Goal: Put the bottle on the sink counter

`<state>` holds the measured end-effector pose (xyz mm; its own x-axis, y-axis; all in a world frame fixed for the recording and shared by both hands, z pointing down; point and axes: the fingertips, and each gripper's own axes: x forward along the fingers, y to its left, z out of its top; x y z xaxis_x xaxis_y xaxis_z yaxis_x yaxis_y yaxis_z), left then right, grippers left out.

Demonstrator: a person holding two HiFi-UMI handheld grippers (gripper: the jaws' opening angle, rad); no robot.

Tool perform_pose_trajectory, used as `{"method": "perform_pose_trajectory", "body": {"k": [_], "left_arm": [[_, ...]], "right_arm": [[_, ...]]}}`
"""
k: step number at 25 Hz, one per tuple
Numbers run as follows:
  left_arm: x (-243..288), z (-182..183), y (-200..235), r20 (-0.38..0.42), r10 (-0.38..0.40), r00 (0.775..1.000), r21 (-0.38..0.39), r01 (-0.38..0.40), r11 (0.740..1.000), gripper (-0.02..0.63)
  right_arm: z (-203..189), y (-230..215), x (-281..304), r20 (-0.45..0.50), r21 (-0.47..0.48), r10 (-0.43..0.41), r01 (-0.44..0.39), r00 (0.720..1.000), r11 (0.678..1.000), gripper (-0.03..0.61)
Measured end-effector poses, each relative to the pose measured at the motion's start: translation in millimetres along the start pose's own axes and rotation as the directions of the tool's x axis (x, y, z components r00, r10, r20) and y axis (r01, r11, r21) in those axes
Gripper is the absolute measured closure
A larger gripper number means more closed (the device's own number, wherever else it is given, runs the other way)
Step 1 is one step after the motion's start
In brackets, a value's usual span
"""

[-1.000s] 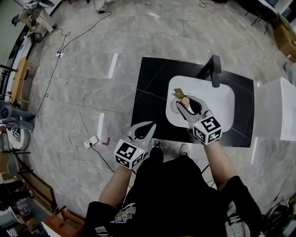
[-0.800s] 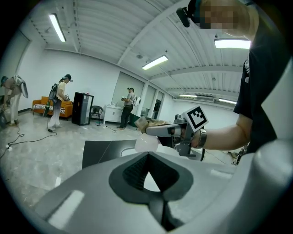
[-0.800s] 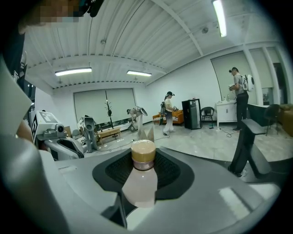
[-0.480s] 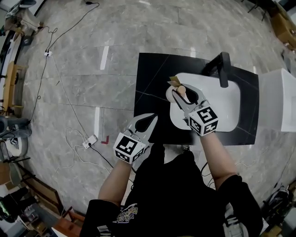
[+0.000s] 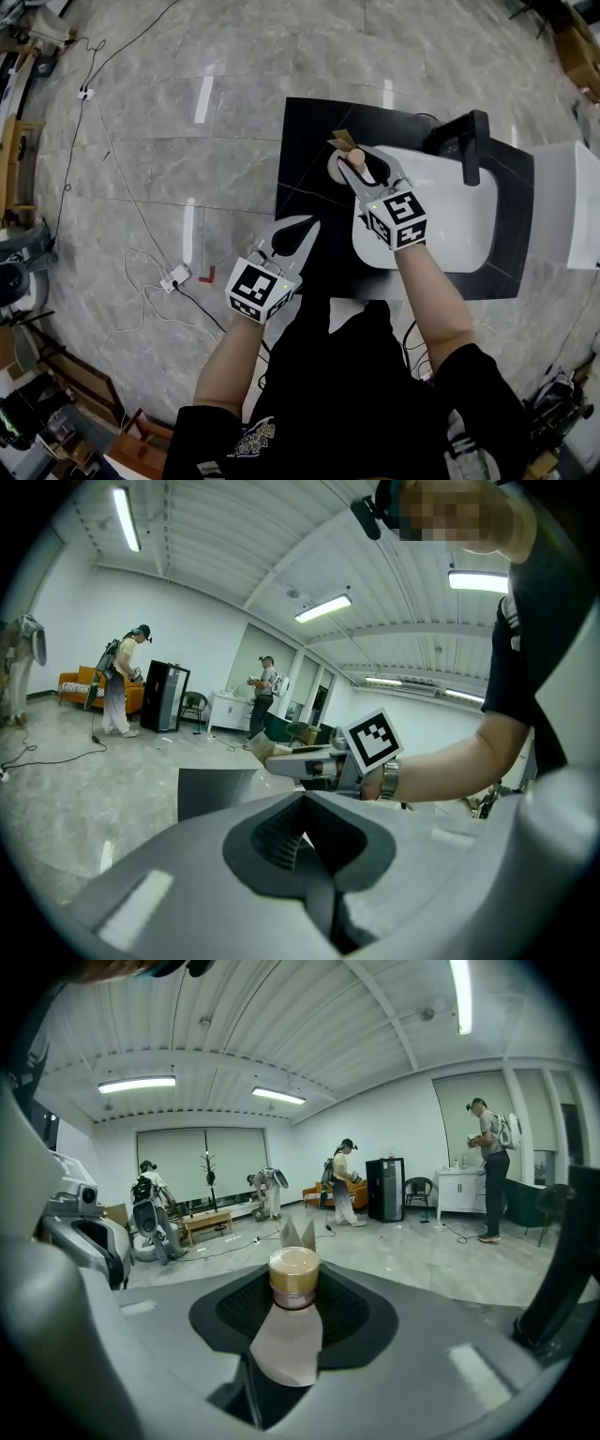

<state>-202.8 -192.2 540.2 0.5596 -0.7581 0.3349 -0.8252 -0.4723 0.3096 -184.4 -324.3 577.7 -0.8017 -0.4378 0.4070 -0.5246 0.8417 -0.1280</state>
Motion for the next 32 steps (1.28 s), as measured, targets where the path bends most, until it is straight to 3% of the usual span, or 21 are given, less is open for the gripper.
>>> {"method": "perform_pose_trajectory", "body": {"k": [16,32], "left_arm": [[-4,1,27,0.016,0.028,0.999,-0.028,-0.028,0.999,0.614],[-10,-4,32,0.015,0.024,1.0,-0.049,-0.024,0.999,0.614]], "right_arm": [[-1,-10,68,-0.02,-0.056,0.004,-0.005,1.0,0.998,0.414],[1,-9,80,0.011,-0.094,-0.019,0.02,1.0,0.995,0.41]]}}
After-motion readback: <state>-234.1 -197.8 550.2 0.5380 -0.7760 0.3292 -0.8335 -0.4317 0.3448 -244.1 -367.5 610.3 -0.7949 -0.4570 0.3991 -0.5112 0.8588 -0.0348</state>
